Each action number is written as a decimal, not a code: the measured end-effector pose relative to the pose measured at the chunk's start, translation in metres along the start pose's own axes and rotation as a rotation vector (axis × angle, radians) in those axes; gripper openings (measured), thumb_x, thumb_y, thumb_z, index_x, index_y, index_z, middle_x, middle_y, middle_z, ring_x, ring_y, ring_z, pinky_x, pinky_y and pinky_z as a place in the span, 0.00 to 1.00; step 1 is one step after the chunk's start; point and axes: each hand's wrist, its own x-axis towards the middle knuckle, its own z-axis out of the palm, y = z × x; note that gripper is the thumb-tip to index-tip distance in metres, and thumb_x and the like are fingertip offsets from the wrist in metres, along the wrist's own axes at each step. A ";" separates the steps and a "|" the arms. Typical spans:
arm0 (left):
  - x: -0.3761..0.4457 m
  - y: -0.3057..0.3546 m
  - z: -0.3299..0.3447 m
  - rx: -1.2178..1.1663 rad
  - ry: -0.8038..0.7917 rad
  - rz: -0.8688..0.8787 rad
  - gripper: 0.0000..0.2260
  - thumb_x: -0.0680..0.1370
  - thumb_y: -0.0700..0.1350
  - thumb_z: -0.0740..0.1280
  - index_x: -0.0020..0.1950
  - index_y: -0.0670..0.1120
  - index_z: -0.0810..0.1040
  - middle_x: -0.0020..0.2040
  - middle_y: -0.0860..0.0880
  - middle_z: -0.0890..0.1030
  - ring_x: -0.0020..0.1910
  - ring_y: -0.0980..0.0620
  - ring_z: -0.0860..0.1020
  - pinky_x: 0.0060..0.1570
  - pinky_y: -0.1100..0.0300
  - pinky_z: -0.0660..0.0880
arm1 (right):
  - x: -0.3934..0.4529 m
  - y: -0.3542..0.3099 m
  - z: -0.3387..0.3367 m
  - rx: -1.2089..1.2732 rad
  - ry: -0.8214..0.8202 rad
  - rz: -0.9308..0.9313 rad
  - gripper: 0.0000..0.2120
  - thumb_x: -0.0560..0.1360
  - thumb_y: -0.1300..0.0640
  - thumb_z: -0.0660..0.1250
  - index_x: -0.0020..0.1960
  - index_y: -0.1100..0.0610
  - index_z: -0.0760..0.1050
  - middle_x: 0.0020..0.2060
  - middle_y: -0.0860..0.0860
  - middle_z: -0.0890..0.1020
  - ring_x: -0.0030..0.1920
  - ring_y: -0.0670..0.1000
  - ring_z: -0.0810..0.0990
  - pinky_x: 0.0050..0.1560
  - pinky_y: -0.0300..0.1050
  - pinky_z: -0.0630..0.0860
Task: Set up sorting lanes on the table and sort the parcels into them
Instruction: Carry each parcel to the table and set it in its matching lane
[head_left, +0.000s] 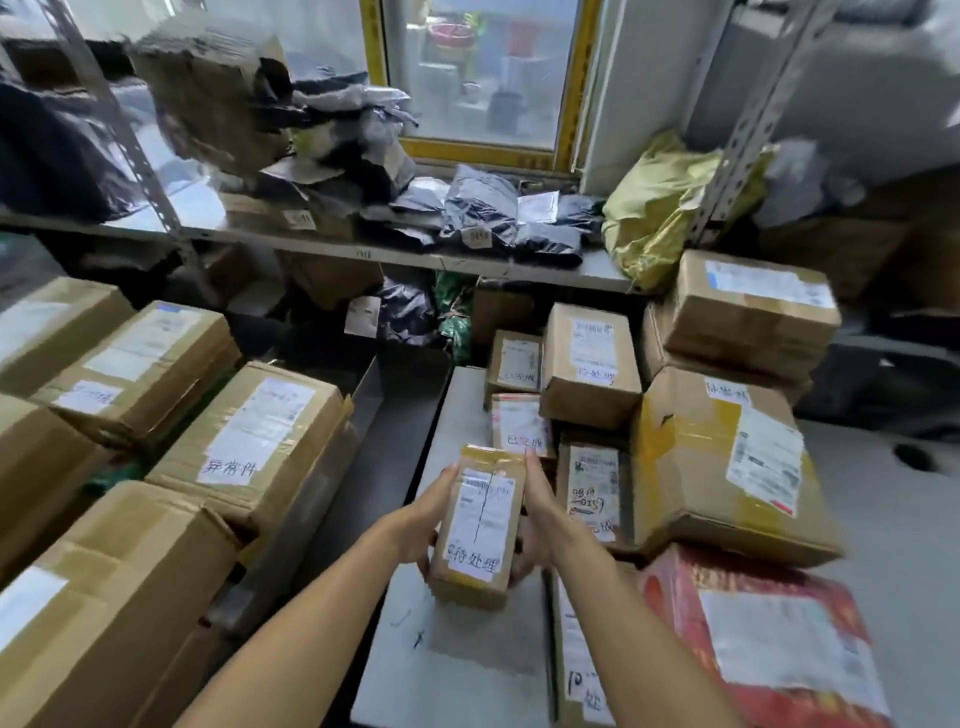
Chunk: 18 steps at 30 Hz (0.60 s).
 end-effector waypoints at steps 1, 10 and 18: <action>0.001 0.002 -0.008 0.019 0.011 0.029 0.34 0.76 0.76 0.44 0.61 0.59 0.80 0.63 0.43 0.78 0.64 0.39 0.74 0.68 0.34 0.67 | -0.007 -0.002 0.005 0.020 0.002 -0.016 0.47 0.77 0.24 0.40 0.38 0.55 0.87 0.40 0.59 0.85 0.46 0.59 0.79 0.57 0.57 0.72; -0.061 0.049 -0.060 0.099 -0.088 0.271 0.27 0.82 0.67 0.46 0.55 0.54 0.79 0.51 0.46 0.81 0.52 0.46 0.78 0.47 0.50 0.73 | -0.085 -0.014 0.053 0.119 0.058 -0.265 0.37 0.78 0.25 0.40 0.48 0.46 0.80 0.54 0.56 0.82 0.62 0.64 0.74 0.66 0.73 0.65; -0.140 0.077 -0.029 0.196 -0.277 0.372 0.25 0.76 0.75 0.48 0.52 0.64 0.79 0.63 0.42 0.79 0.59 0.31 0.78 0.53 0.22 0.70 | -0.186 0.001 0.037 0.119 0.141 -0.516 0.35 0.74 0.21 0.41 0.55 0.37 0.79 0.74 0.57 0.72 0.75 0.66 0.66 0.67 0.74 0.66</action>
